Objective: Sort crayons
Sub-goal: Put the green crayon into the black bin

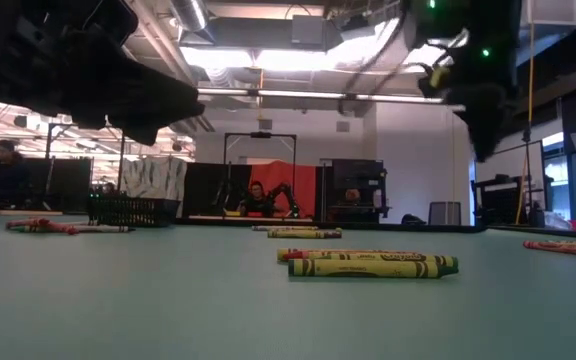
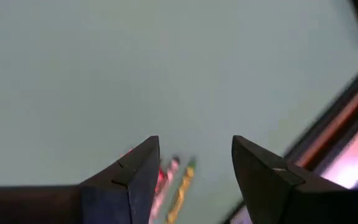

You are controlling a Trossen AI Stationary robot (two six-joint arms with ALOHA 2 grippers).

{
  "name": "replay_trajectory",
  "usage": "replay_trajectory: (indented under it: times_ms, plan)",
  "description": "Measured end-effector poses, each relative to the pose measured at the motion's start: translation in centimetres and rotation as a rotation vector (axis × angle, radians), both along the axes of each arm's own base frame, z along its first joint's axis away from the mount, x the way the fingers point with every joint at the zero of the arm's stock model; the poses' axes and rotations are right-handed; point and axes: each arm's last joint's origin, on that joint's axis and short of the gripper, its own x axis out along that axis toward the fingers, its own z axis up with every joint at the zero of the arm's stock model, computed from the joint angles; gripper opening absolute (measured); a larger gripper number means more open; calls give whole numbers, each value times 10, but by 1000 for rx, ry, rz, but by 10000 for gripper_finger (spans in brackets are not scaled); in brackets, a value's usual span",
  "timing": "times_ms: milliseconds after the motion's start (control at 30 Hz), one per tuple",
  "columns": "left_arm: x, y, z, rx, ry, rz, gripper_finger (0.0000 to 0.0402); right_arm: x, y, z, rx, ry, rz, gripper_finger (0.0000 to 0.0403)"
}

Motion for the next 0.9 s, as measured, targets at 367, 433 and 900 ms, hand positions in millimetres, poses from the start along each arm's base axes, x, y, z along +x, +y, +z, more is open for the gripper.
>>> replay_trajectory:
  times_ms: [367, 433, 900]
  plan:
    - [0, 0, -1, 6, 9, 1, 112, -28, -33, -48, 238, 131, -241, 198]
    - [0, 0, -1, 6, 10, 1, 112, -32, -38, -53, 269, 127, -274, 198]
    - [0, 1, -2, 35, 15, 11, 112, -46, -56, -90, 450, 233, -365, 198]
